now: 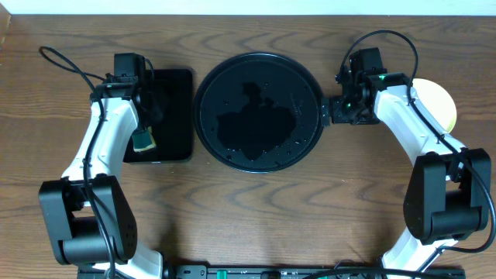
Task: Clean dirty plates on tray and stack at the side
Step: 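Lower the sponge into the black rectangular tray and open the left gripper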
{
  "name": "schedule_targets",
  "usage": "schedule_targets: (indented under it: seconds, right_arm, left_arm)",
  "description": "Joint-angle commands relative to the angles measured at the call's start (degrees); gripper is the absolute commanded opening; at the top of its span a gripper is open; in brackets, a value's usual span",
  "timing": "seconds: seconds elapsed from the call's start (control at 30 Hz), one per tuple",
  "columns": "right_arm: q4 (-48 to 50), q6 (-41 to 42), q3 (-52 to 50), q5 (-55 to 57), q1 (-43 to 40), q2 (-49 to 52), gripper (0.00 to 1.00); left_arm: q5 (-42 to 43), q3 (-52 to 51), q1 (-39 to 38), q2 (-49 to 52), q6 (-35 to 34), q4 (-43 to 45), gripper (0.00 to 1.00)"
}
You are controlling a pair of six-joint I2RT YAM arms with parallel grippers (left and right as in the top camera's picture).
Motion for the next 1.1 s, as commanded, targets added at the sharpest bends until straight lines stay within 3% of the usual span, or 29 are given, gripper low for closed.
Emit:
schedule_targets:
  seconds: [0.0, 0.47, 0.5, 0.6, 0.63, 0.97, 1.07]
  right_arm:
    - [-0.2, 0.2, -0.2, 0.4, 0.4, 0.3, 0.99]
    - [-0.3, -0.4, -0.2, 0.4, 0.4, 0.3, 0.99]
    - [-0.3, -0.4, -0.2, 0.4, 0.4, 0.3, 0.99]
    - [-0.3, -0.4, -0.2, 0.4, 0.4, 0.3, 0.99]
    - [-0.3, -0.4, -0.2, 0.4, 0.4, 0.3, 0.99]
    - [-0.3, -0.4, -0.2, 0.4, 0.4, 0.3, 0.99]
    - [-0.3, -0.4, -0.2, 0.4, 0.4, 0.3, 0.99]
  left_arm:
    - [-0.3, -0.3, 0.1, 1.2, -1.7, 0.4, 0.45]
    - [-0.7, -0.3, 0.0, 10.2, -1.5, 2.2, 0.44]
    - [-0.7, -0.3, 0.0, 10.9, -1.5, 2.3, 0.4]
    - [-0.7, -0.3, 0.0, 11.9, -1.4, 3.0, 0.14]
    - [-0.7, -0.3, 0.0, 11.9, -1.2, 3.1, 0.1]
    - [16.5, -0.1, 0.0, 8.2, 8.2, 4.0, 0.08]
    - [17.1, -0.1, 0.0, 6.6, 10.3, 4.0, 0.08]
